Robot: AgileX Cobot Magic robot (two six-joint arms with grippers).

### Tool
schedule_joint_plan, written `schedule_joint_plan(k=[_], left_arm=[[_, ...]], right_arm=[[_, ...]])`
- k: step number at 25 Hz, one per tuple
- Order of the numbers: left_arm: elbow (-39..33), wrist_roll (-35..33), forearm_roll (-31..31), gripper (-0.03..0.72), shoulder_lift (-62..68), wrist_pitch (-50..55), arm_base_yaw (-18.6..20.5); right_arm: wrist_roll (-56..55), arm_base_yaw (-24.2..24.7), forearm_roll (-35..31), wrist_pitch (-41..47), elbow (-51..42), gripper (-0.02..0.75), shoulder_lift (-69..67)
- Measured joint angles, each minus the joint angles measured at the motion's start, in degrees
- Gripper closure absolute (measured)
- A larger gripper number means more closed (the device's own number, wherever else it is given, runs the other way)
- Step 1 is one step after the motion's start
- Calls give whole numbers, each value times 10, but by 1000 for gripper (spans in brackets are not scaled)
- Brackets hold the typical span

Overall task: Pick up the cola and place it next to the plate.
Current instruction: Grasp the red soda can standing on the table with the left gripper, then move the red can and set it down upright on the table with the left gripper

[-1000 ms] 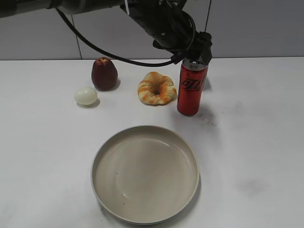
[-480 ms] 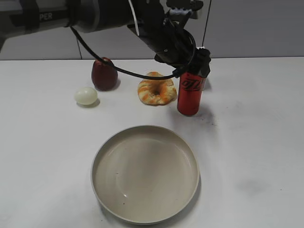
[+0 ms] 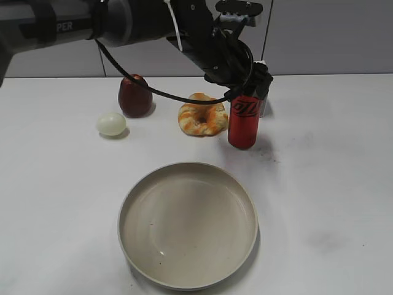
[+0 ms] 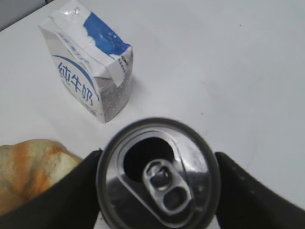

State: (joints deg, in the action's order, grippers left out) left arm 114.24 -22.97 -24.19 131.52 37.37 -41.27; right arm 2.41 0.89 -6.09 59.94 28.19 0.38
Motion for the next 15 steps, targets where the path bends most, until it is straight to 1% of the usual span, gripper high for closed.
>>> schedule_joint_plan(k=[6,10,13,15], left_arm=[[-1,-1,5,184,-30,40,0],[-1,-1,34,184,-98,81,2],[-1,-1,62,184,-158,133,17],[-1,-1,71,184,-190,180,34]], right_arm=[[0,0,0,0,0,202,0],[0,0,0,0,0,202,0],[0,0,0,0,0,202,0],[0,0,0,0,0,202,0]])
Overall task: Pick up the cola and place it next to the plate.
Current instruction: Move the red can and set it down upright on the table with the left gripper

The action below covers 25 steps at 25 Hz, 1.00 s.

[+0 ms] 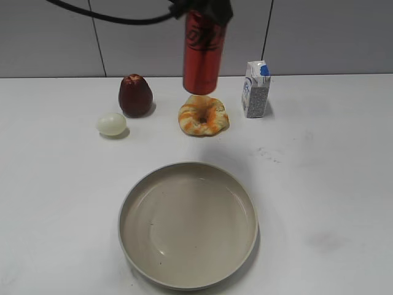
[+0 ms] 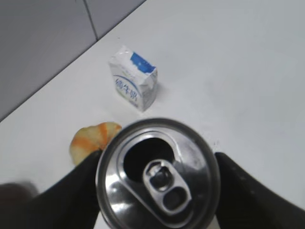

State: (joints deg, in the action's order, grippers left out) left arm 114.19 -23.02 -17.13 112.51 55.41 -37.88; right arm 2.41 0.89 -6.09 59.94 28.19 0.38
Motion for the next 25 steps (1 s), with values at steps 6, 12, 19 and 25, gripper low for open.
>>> schedule_joint_plan(k=[6,12,19,25], left_arm=[[1,31,10,184,-59,118,61],[-87,50,10,184,-93,142,97],[-337,52,10,184,-189,70,112],[-555,52,-11,184,-307,-105,114]], right_arm=[[0,0,0,0,0,202,0],[0,0,0,0,0,202,0],[0,0,0,0,0,202,0],[0,0,0,0,0,202,0]])
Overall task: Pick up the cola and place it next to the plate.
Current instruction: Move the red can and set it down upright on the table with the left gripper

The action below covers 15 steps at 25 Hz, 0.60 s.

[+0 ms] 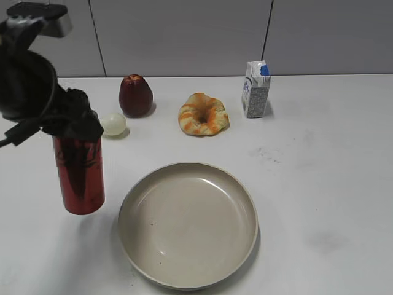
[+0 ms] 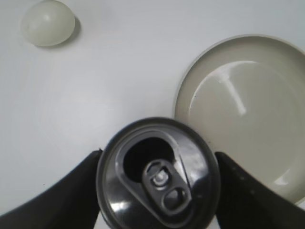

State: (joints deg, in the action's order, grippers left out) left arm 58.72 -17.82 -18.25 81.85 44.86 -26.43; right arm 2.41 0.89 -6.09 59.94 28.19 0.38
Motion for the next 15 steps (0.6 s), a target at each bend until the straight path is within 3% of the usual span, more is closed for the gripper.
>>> schedule_joint_plan(k=[7,15], left_arm=[[-175,0,-38,184,-93,-180,0],[-213,0,-57,184,-95,-239,0]], right_arm=[[0,0,0,0,0,202,0],[0,0,0,0,0,202,0]])
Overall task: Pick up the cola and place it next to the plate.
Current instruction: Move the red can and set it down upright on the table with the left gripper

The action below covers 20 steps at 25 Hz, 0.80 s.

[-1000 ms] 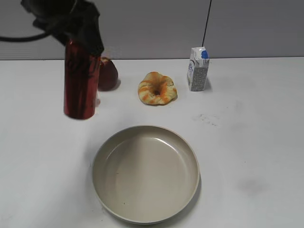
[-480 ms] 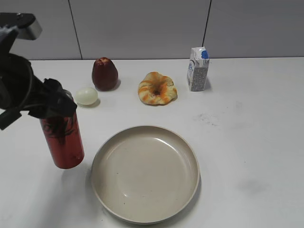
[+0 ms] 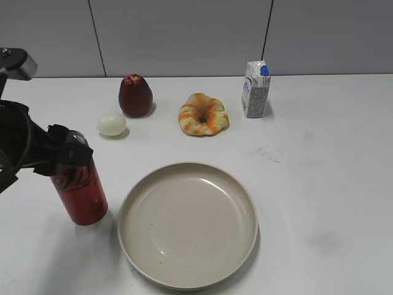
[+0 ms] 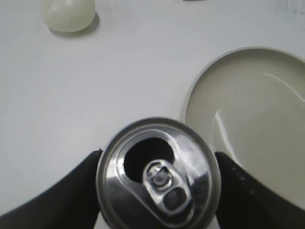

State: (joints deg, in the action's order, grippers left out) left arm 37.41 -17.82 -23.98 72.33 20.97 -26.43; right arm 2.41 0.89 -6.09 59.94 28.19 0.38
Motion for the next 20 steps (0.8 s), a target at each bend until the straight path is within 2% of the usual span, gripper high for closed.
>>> schedule_joint_plan(k=[16,18,20], left_arm=[[-1,0,-29,184,41,-28,0],[-1,0,-29,167,41,-27,0],[-1,0,-31,117,42,-20,0]], right_arm=[[0,0,0,0,0,202,0],[0,0,0,0,0,202,0],[0,0,0,0,0,202,0]])
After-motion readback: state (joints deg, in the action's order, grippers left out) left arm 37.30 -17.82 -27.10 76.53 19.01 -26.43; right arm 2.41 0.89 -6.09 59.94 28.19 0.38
